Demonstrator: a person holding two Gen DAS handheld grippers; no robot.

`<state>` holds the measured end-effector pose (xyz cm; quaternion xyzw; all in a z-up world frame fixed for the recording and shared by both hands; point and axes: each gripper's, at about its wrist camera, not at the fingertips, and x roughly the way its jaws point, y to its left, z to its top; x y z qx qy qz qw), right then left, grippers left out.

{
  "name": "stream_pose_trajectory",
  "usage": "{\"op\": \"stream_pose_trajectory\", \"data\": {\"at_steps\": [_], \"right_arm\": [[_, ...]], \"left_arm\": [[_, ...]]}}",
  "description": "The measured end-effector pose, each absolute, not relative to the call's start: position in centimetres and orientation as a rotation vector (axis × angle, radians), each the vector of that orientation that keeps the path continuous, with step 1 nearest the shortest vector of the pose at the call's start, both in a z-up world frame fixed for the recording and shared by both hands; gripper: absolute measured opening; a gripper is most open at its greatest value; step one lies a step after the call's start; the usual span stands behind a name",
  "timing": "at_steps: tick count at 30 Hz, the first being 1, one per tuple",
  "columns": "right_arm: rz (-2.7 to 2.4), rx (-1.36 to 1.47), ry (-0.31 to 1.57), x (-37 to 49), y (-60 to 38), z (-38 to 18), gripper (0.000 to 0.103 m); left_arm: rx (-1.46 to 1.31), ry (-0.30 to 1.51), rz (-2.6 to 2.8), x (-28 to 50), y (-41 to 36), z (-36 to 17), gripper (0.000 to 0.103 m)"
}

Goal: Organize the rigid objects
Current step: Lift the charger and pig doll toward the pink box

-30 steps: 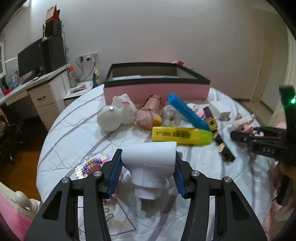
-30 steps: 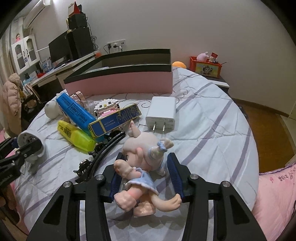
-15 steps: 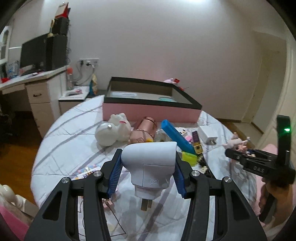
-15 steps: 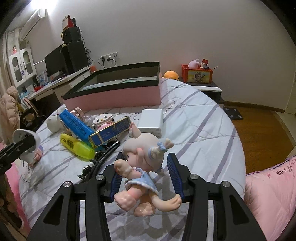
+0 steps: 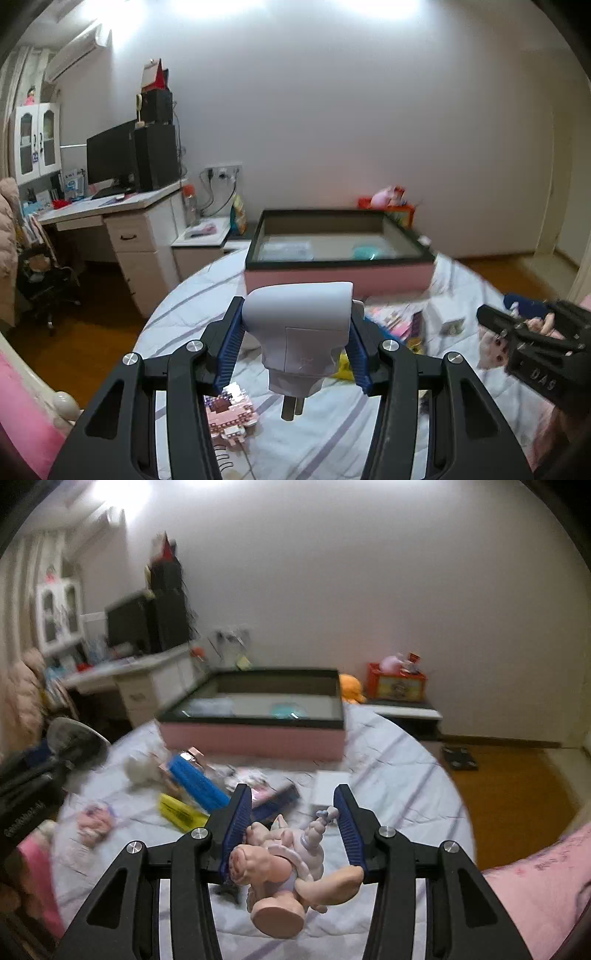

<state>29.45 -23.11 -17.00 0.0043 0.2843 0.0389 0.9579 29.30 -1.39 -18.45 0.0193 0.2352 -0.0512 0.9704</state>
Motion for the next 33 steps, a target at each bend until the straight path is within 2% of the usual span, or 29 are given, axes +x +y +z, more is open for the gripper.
{"op": "stream_pose_trajectory", "data": {"at_steps": [5, 16, 18, 20, 26, 33], "right_arm": [[0.098, 0.063, 0.686, 30.2, -24.2, -21.0, 0.048], [0.077, 0.118, 0.803, 29.4, -25.1, -24.3, 0.049], [0.068, 0.097, 0.788, 29.3, -24.9, -24.3, 0.048], [0.081, 0.092, 0.788, 29.2, -24.8, -24.4, 0.040], [0.132, 0.104, 0.724, 28.6, -24.7, -22.4, 0.041], [0.170, 0.031, 0.527, 27.5, -21.7, -16.0, 0.041]], "left_arm": [[-0.004, 0.529, -0.122, 29.4, -0.4, -20.4, 0.051], [0.013, 0.572, -0.171, 29.4, -1.2, -21.5, 0.051], [0.020, 0.575, -0.175, 29.3, -1.3, -21.5, 0.051], [0.027, 0.572, -0.175, 29.3, -1.4, -21.4, 0.051], [0.026, 0.542, -0.166, 28.9, -1.3, -20.4, 0.051], [0.035, 0.451, -0.137, 27.8, -1.4, -17.3, 0.051]]}}
